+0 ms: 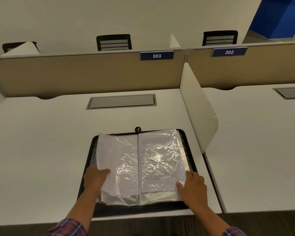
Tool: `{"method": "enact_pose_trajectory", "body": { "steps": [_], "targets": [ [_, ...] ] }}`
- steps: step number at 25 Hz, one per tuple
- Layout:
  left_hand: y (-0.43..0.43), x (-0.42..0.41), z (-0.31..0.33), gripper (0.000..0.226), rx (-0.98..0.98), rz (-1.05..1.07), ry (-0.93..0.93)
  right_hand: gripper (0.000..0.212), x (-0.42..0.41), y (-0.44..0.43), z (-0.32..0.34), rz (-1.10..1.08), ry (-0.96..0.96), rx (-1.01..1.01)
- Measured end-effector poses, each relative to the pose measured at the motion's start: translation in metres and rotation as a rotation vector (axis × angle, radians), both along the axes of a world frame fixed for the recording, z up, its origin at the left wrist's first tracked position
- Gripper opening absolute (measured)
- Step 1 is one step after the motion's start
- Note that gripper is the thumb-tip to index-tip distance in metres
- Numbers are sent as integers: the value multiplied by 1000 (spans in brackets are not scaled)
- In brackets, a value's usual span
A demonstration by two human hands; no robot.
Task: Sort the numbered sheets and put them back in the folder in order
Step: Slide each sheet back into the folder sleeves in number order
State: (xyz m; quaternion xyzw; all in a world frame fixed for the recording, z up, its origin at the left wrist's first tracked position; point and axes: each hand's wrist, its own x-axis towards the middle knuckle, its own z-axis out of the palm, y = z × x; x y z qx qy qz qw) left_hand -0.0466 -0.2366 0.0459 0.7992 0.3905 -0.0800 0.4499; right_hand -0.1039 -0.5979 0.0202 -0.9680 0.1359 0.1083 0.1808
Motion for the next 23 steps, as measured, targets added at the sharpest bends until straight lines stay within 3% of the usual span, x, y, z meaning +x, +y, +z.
{"method": "enact_pose_trajectory", "body": {
  "steps": [2,6,10,14,18,23],
  "targets": [
    [-2,0,17,32,-171,18,-123,60,0,1,0,-24,-14,26],
    [-24,0,46,29,-379,-36,-208,73,-4,18,15,-22,-127,54],
    [-66,-1,67,24,-468,-124,-280,73,0,59,60,99,-177,564],
    [-116,-8,75,20,-510,-245,-277,76,9,87,93,168,-132,721],
    [-147,-19,84,56,-687,-316,-211,45,16,86,95,140,-147,766],
    [-163,-18,61,74,-700,-423,-123,36,15,60,75,-25,-202,616]
  ]
}}
